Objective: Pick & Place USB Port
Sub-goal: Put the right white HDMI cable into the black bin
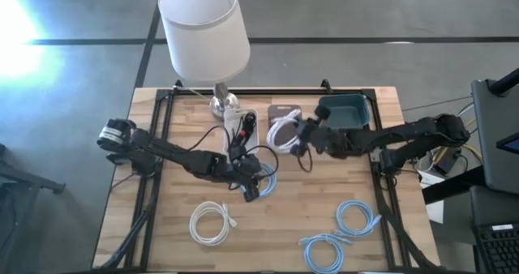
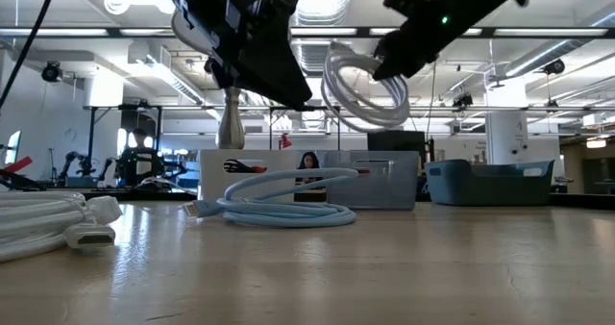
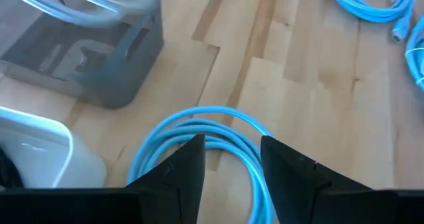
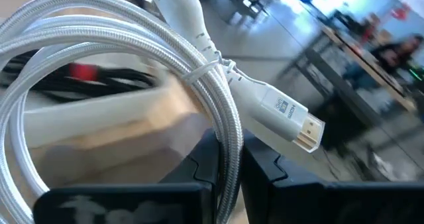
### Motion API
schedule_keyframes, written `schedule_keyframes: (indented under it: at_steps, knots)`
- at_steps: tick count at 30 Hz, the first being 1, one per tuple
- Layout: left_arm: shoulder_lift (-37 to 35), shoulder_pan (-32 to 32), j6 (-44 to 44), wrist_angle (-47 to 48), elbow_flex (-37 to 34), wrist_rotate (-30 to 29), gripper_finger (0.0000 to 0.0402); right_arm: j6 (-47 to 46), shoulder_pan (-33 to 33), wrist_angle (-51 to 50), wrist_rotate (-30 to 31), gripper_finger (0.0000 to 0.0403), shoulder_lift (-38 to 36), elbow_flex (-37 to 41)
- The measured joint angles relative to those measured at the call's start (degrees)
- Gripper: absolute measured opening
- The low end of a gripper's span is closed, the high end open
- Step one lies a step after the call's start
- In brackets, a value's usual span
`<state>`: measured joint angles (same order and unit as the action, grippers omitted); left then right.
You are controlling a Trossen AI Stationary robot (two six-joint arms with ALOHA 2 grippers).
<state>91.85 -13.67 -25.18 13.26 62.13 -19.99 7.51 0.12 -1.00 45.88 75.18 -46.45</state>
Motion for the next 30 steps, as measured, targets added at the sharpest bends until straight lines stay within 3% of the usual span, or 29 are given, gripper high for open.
schedule_keyframes:
  at_steps: [8,17,23,30]
  knots:
    - [0.00,-0.86,-3.32,0.13,-0.61,-1.09,0.0149,-3.76,-11.29,2.74,-9.85,0.0045,2.58,0.80]
    - [0.00,-0.92,-6.96,-0.16,-0.98,-1.14,0.0149,-5.59,-17.16,0.43,-9.65,0.0038,8.87,-3.78]
    - [0.00,-1.03,-9.54,-0.05,-1.62,-2.04,0.0149,-11.32,-17.07,-20.83,-6.53,0.0037,14.80,-16.29]
    - [0.00,-1.03,-9.84,-0.11,-1.78,-2.52,0.0149,-26.41,-16.83,-52.16,-6.70,0.0036,23.78,-30.11]
